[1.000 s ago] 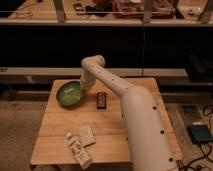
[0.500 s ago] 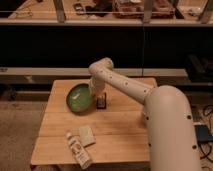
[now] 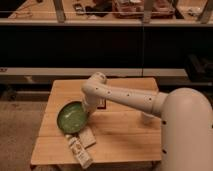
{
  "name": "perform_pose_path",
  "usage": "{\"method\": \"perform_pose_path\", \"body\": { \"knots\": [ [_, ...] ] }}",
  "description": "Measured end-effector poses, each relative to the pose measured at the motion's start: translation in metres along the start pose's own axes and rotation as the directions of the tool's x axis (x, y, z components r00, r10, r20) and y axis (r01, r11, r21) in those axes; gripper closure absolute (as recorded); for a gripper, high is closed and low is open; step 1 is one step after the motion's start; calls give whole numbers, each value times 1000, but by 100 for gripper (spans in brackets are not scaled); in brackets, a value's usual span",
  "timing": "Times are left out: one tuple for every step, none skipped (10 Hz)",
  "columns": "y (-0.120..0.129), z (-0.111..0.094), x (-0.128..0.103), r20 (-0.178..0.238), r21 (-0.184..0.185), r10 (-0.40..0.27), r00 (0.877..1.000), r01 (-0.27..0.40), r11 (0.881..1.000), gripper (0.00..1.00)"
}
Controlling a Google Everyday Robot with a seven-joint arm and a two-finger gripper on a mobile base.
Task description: Drag the ceramic bowl in a circle
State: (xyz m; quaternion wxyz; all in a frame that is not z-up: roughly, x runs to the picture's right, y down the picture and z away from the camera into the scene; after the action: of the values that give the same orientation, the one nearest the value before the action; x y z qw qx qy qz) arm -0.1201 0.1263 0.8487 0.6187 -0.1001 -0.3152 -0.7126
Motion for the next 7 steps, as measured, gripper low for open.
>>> {"method": "perform_pose_path", "body": {
  "knots": [
    [-15,2,5,-12,19,-7,1000,7,1000,100],
    [-36,8,18,-32,45,-9,999,11,999,100],
    [-57,18,37,-51,70,6,999,-2,998,100],
    [-64,25,48,-62,80,26,998,-21,997,100],
    [-65,34,61,-77,75,52,996,-46,996,100],
    [-67,38,66,-83,76,63,995,-57,995,100],
    [-67,38,65,-82,77,64,995,-58,995,100]
  ]
}}
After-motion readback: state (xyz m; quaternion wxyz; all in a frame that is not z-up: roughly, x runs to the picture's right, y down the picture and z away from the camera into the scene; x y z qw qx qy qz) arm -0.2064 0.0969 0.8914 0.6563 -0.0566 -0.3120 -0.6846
